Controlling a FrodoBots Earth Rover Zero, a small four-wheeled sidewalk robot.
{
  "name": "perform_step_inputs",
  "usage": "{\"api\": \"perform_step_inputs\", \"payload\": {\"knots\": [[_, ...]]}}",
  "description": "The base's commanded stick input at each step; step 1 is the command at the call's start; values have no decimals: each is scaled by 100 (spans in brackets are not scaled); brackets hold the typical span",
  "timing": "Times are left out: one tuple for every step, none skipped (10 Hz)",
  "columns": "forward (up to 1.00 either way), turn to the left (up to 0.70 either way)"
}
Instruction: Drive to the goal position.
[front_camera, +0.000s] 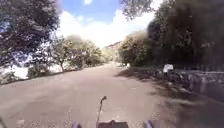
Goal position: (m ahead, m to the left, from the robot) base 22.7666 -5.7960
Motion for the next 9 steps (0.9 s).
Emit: {"api": "perform_step_inputs", "payload": {"knots": [[70,0],[70,0],[70,0],[70,-26],[70,-31],[70,-35],[70,-35],[70,-35],[70,-35]]}}
